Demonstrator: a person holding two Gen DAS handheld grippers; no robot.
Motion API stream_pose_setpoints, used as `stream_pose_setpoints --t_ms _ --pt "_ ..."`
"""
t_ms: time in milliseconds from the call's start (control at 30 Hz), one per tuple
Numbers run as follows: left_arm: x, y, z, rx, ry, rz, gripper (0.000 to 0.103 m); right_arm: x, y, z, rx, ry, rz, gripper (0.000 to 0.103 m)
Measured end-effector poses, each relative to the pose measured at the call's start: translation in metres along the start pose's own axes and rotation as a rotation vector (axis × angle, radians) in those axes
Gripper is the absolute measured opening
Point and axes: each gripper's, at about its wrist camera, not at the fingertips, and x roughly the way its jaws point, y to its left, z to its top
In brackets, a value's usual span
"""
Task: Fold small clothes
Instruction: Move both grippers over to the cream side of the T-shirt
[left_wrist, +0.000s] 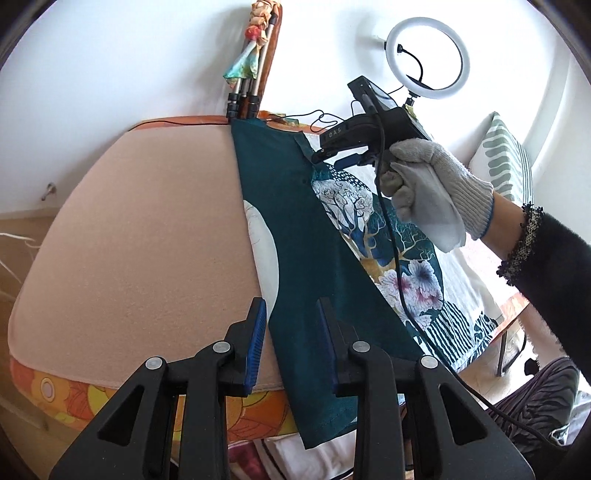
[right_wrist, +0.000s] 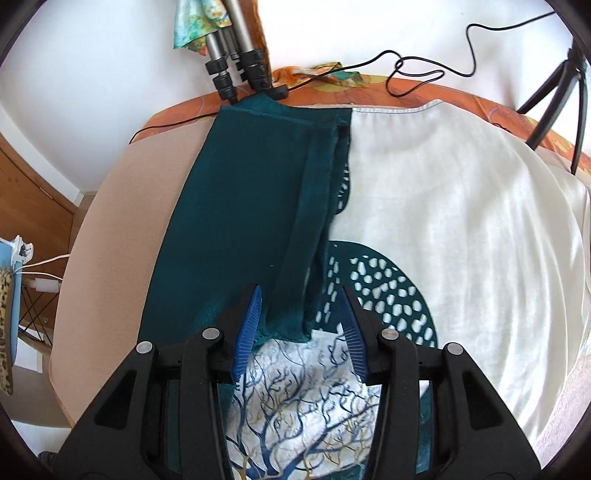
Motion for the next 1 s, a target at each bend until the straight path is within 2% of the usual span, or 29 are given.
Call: stream_pose_setpoints --t_ms 233,367,467,500,533,600,800,1000 --pt "-0.001 -0.026 -0.004 0.078 -0.011 -0.060 0.026 -0.068 -0.023 -0.015 0.006 -0.117 0.002 0.046" --pt "-0.003 -0.048 -0.005 0.123 0.009 -0.101 0.026 -0.114 -0.038 -0.028 -0.007 -0.176 0.001 0.046" --pt "-0.004 -0.071 -0.006 0.164 0.010 -0.131 0.026 -0.146 -0.055 -0.039 -0.007 -0.218 -0.005 0.050" --pt "-0.004 -0.078 -0.007 0.176 0.009 -0.139 0.030 -0.155 -0.062 -0.041 -0.004 -0.233 -0.007 0.052" --pt "-0.003 -0.088 -0.008 0.188 0.005 -0.150 0.037 -0.165 -0.070 -0.046 0.000 -0.247 -0.010 0.053" --pt "0.001 -0.107 -0.010 0.212 -0.005 -0.178 0.042 -0.182 -0.087 -0.052 0.009 -0.270 -0.016 0.055" --pt "0.025 -0.172 -0.018 0.284 0.032 -0.277 0.042 -0.218 -0.148 -0.069 0.062 -0.298 -0.040 0.056" --pt "0.050 -0.231 -0.029 0.342 0.091 -0.343 0.043 -0.241 -0.200 -0.079 0.100 -0.327 -0.037 0.063"
